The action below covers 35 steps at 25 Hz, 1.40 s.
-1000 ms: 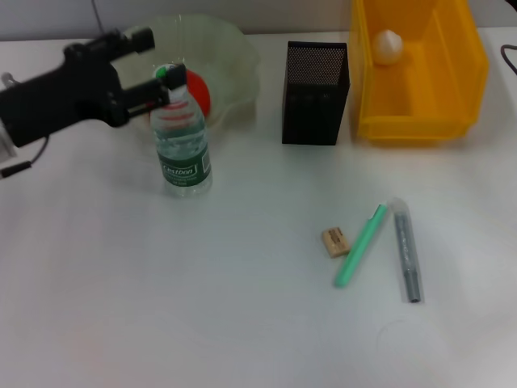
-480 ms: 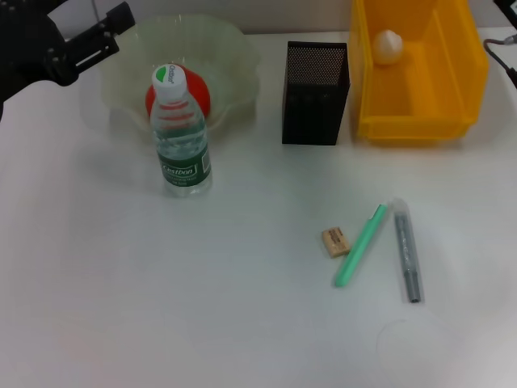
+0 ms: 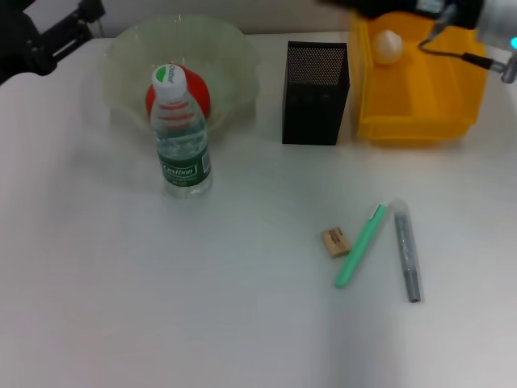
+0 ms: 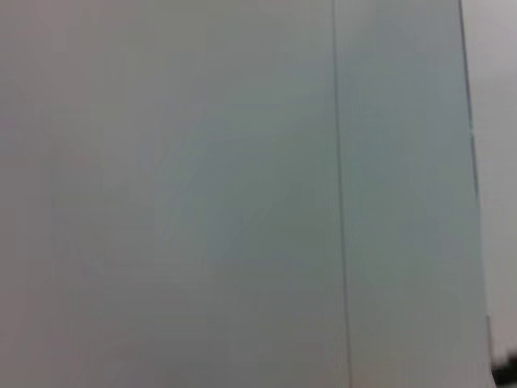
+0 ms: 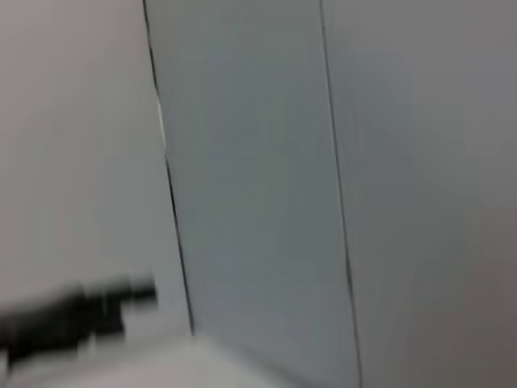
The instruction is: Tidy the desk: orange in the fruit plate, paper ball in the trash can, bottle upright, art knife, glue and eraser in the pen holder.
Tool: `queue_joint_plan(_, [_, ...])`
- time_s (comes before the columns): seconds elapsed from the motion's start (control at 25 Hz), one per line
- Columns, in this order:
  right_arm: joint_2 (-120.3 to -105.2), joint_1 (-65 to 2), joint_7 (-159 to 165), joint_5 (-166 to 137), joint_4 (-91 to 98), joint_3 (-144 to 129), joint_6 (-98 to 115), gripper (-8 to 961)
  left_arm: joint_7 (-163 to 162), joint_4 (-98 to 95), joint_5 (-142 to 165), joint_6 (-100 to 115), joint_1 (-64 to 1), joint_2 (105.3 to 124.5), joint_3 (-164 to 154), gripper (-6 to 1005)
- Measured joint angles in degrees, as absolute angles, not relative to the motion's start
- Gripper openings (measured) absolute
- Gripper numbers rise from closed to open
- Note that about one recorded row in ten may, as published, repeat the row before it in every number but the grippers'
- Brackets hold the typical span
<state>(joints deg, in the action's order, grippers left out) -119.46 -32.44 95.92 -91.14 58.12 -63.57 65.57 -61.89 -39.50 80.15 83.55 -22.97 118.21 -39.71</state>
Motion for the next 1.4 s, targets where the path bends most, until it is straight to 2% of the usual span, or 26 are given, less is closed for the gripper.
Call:
queue_joint_plan(0.2, [-119.36,-38.5,133.5,-125.6,69.9,-71.4,65.4,616,-61.9,-37.8,80.1,82.4,-23.2,118.20,-35.9,714])
queue_joint_plan(0.56, [-119.18,-46.9,160.0,-143.1,70.4,-73.0,82.0,616,-61.8,-37.8,80.2,79.0,-23.7,118.01,-35.3,714])
queue_joint_plan(1.0, [-119.41,-48.7,169.3,-147.4,64.2,-68.5,94.5,611,-61.7,-37.9,80.4,78.3,-25.4,117.22,-35.2,715])
queue_joint_plan(1.4, [-119.26,-48.4,169.4,-148.1,56.0,-63.0,95.1,609,-60.6,-38.0,80.7,76.7,-27.1,116.30,-35.4,715])
